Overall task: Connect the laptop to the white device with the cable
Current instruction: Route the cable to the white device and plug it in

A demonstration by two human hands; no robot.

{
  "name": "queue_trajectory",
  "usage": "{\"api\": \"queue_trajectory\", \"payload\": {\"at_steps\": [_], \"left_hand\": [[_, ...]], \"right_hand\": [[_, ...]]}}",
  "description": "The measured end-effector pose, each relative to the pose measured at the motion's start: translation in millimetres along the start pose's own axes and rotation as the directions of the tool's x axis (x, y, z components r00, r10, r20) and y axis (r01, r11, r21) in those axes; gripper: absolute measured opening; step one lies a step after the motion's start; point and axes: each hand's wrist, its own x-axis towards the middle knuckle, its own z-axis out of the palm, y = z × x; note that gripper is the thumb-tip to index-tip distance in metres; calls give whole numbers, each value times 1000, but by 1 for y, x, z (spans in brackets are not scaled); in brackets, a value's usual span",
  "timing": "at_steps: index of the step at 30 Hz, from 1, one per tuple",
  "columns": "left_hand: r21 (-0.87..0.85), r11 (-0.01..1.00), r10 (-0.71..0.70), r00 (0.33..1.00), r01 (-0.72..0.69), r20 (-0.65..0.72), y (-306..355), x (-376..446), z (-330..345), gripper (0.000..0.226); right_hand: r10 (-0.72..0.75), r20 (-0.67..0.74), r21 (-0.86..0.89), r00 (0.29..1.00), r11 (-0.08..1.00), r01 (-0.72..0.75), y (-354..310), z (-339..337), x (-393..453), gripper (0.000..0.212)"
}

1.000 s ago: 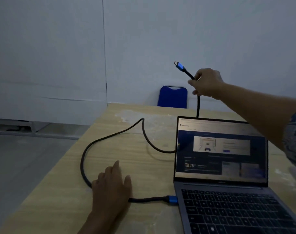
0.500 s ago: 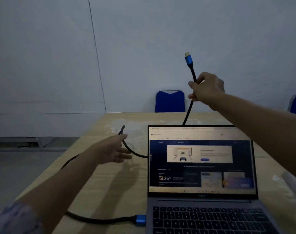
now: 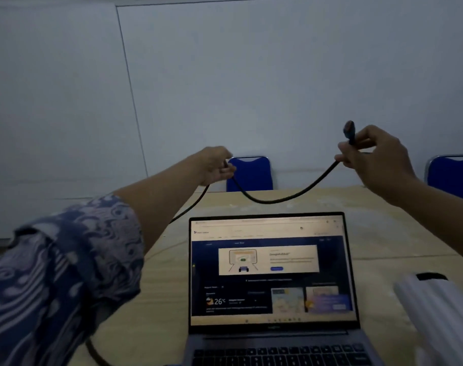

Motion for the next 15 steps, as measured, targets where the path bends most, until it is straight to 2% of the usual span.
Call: {"api": "queue_trajectory", "payload": {"at_steps": [8, 12, 15], "left_hand": [[23, 995, 90, 989, -94, 116, 22, -5, 135, 51], [58, 995, 63, 980, -75, 189, 9, -7, 195, 58], [107, 993, 16, 965, -46, 262, -14, -5, 236, 59]], "right_hand": [[-163, -26, -267, 986, 952, 151, 27, -101, -37, 12], [-148, -10, -338, 989, 931, 136, 39, -148, -56, 10], [-119, 15, -381, 993, 917, 116, 54, -177, -78, 17]]}}
